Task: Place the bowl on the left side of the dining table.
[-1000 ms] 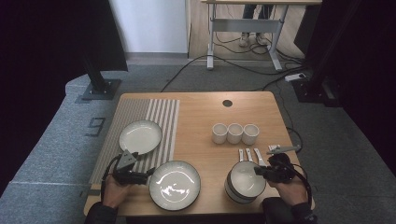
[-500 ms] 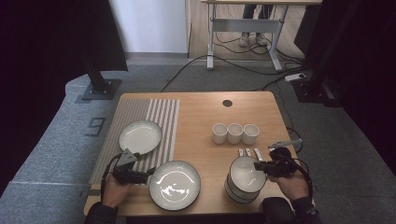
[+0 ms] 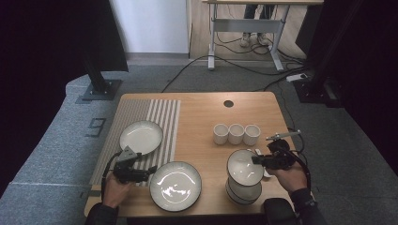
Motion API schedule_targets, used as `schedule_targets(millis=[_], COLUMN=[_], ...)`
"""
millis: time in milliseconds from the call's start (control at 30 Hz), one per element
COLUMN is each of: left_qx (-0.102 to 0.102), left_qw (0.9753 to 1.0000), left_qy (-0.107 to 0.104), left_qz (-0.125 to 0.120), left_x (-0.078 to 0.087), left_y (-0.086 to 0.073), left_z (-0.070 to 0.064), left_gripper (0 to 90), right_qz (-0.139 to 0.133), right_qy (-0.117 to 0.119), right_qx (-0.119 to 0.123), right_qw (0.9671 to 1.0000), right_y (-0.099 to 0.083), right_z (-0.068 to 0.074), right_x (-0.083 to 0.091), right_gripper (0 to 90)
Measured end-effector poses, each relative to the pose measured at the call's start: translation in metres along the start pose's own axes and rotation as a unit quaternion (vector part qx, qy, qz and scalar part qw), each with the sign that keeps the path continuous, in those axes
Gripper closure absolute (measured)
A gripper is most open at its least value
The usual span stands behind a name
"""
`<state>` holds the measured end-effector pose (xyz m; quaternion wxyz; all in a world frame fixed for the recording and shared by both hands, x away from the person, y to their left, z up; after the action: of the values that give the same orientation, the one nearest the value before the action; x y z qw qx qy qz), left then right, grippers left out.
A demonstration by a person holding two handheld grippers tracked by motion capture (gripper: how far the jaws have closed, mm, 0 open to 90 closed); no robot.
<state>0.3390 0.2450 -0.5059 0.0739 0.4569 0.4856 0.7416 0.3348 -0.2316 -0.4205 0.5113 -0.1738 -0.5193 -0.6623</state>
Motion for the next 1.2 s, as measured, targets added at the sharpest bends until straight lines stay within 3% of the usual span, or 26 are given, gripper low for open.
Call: schedule_targets(millis=[300, 600, 1200], left_qx=[0.013, -0.012, -0.022], left_qw=[0.9996, 0.9981, 0.9966], left_qy=[-0.023, -0.045, -0.069], left_qz=[0.013, 0.039, 0.040], left_x=[-0.001, -0.009, -0.010], left_y=[0.018, 0.050, 0.114], left_z=[-0.002, -0.010, -0.015], left_gripper=[8.3, 5.8, 11.3], right_qz=[0.005, 0.010, 0.030], right_qy=[0.010, 0.019, 0.024], right_qx=[0.007, 0.015, 0.035], right_qw=[0.9999, 0.9996, 0.9987], right_y=[0.015, 0.030, 0.055], right_z=[0.012, 0.024, 0.044], right_x=[-0.007, -0.017, -0.048], right_gripper=[82.6, 82.6, 82.6])
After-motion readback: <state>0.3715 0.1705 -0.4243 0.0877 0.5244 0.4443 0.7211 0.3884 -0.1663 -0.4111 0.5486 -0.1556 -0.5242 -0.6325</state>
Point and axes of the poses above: each handheld gripper's, and its own axes: x roughly backward along the jaws, y roughly out of its top, z roughly to its left, the point moved 2 cm from there along -x, roughly forward along the jaws, and after that the axes turned 15 degrees about -x, right-handed, at the moved point
